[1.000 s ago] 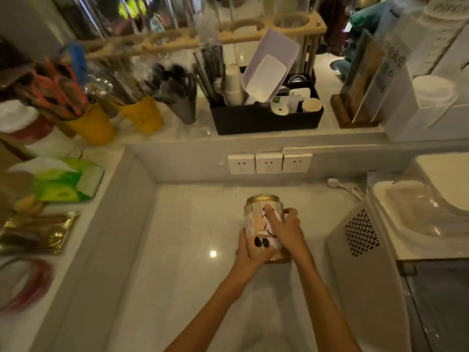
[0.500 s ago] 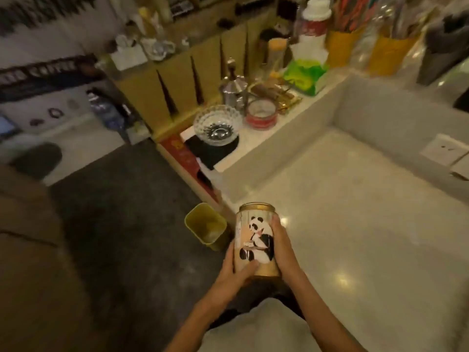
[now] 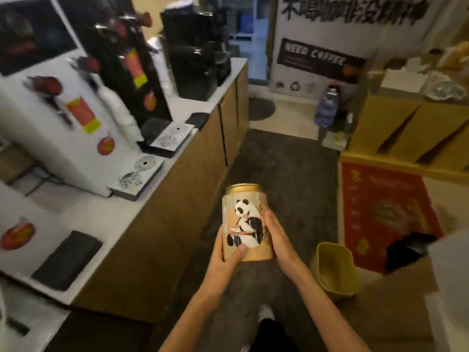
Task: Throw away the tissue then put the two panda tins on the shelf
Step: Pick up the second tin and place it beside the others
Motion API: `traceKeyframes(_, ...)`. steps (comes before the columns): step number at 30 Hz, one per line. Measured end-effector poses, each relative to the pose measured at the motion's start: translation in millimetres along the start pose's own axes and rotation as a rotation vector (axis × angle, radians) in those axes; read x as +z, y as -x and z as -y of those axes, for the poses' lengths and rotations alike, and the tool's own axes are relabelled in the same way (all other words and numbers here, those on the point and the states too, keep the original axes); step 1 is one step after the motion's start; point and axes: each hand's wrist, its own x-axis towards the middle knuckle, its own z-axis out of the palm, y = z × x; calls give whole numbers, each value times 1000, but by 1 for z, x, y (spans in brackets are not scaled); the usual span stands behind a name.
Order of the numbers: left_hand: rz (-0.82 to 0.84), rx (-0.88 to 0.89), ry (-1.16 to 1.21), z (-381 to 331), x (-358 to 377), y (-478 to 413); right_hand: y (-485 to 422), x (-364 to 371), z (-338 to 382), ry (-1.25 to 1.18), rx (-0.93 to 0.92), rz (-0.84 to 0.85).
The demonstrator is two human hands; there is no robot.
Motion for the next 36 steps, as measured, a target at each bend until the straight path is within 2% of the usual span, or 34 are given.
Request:
traceKeyframes(4,-237,294,-45,-99,-70,-27,-89,87,74,133,-102,400)
traceKeyframes(7,-450,492,-80,-182,-129,-44,-149,158,137,275,-186,627)
traceKeyframes(12,-654,757,-207,-311,-217,-52,-220,296,244,360,-478,990)
traceKeyframes(15,-804,842,-388,-387,-263,-45,-249,380,305,367,-669,1136)
traceKeyframes(17,-845,880,-487,-437,-297,-35,-264,433,346,349,-759,1232)
traceKeyframes(19,-896,845,-552,-484,-329,-21,-273,484,385,369,-814,1319)
traceKeyframes(22,-961,713,-647,-542,-382,-5,-291,559,431,430,-876,1376)
traceKeyframes(25,-1063,598,-739,-592,-440,-6,-315,635,465,506,-858,1413)
traceKeyframes(30,-1170,482,-833,-646,-527,-32,-359,736,483,669,-853,1313)
traceKeyframes(34,-1216,400,-889,-663,-559,-48,-373,780,488,817,-759,1211)
traceKeyframes(36,-1276,365,-912,-697,-620,-82,-413,846,501,889,-758,1143)
